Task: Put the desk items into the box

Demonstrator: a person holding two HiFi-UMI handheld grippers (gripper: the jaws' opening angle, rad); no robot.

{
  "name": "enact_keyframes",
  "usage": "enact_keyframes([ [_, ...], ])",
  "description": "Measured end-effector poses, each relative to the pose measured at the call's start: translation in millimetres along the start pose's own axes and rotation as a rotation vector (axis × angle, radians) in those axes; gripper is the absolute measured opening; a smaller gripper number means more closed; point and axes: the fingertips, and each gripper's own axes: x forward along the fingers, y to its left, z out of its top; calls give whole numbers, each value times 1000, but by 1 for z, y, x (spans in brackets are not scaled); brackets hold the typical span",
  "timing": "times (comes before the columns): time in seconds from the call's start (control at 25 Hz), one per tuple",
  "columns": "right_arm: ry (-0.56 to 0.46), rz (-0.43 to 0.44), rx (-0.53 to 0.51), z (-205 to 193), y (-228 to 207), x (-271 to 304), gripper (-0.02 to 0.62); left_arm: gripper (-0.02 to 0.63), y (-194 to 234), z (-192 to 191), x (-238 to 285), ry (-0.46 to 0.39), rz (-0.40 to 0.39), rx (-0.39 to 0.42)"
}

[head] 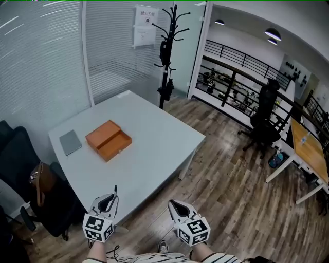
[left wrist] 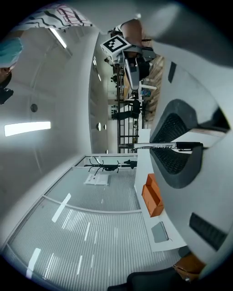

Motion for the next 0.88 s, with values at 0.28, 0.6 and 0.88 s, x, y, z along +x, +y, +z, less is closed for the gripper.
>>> enact_keyframes([
  [0.28,2,101,-37,15,-61,23,26,54,-16,10,38,-5,108,-24],
  [0.6,-19,162,-27,37,-81,69,26,54,16,23,54,19,191,-12],
  [0.88,14,197,-42,46,-86,127,26,54,70,27,93,30,214,-16],
])
